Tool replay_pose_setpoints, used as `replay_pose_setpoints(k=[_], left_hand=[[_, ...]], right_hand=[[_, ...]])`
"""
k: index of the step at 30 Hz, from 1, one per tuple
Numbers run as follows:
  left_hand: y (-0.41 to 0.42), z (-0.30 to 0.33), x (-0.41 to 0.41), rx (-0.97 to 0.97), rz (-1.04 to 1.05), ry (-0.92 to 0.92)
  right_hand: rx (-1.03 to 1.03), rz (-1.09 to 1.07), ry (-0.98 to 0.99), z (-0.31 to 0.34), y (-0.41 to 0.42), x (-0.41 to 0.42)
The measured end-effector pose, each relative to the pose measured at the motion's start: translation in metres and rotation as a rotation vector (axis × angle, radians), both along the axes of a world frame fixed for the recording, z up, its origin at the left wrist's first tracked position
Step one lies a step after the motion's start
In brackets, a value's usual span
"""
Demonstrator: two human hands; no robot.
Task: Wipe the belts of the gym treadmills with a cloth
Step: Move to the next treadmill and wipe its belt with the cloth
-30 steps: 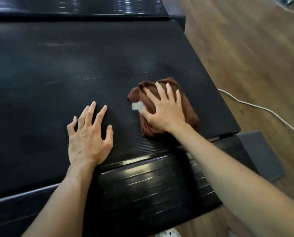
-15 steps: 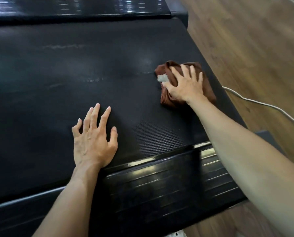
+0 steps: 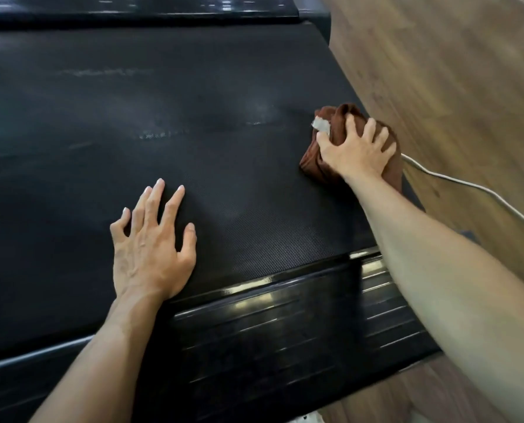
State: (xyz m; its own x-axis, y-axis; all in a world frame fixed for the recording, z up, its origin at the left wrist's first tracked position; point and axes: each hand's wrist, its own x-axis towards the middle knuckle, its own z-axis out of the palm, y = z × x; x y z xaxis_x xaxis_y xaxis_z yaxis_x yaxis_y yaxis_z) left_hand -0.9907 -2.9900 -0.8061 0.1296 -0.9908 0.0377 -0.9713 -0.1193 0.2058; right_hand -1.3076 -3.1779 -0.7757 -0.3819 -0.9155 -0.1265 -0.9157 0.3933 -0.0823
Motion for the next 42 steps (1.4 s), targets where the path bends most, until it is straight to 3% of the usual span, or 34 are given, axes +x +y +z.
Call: replay_pose_setpoints(k=[3, 5, 7, 9, 11, 15, 20, 24, 29, 32, 36, 40, 42], left_hand=[[0.000, 0.001, 0.001, -0.009, 0.002, 0.001], [-0.001, 0.001, 0.001, -0.012, -0.004, 0.004], [0.000, 0.001, 0.001, -0.014, -0.005, 0.002], [0.000, 0.002, 0.001, -0.024, -0.006, 0.002], [0.000, 0.002, 0.001, -0.032, -0.005, 0.001], [-0.001, 0.002, 0.000, -0.025, -0.003, 0.003], [-0.001, 0.001, 0.001, -0.014, 0.002, 0.003], [0.000, 0.002, 0.002, -0.008, 0.006, 0.007], [-0.002, 0.000, 0.003, -0.020, 0.003, 0.000], [-0.002, 0.001, 0.003, -0.015, -0.003, -0.011], [-0.001, 0.000, 0.003, -0.011, 0.000, -0.011], [0.000, 0.001, 0.001, -0.022, -0.005, -0.007], [-0.001, 0.001, 0.000, -0.032, -0.006, -0.005]], right_hand=[[0.003, 0.241, 0.028, 0.004, -0.015, -0.002], [-0.002, 0.461, 0.016, 0.008, 0.007, -0.002], [-0.024, 0.551, -0.003, 0.004, 0.049, 0.000], [-0.065, 0.437, 0.022, -0.004, 0.092, -0.002], [-0.048, 0.191, 0.050, -0.009, 0.110, -0.005], [-0.040, -0.066, 0.002, -0.006, 0.072, -0.005], [-0.048, -0.012, -0.062, 0.004, 0.000, -0.033], [-0.039, 0.079, -0.112, 0.008, -0.008, -0.048], [-0.127, -0.197, -0.057, 0.000, 0.060, -0.042], [-0.074, -0.309, 0.000, -0.001, 0.092, -0.037], [-0.068, -0.355, 0.012, 0.001, 0.070, -0.042], [-0.110, -0.456, -0.180, 0.006, 0.042, -0.067], [-0.152, -0.475, -0.175, 0.003, 0.045, -0.066]])
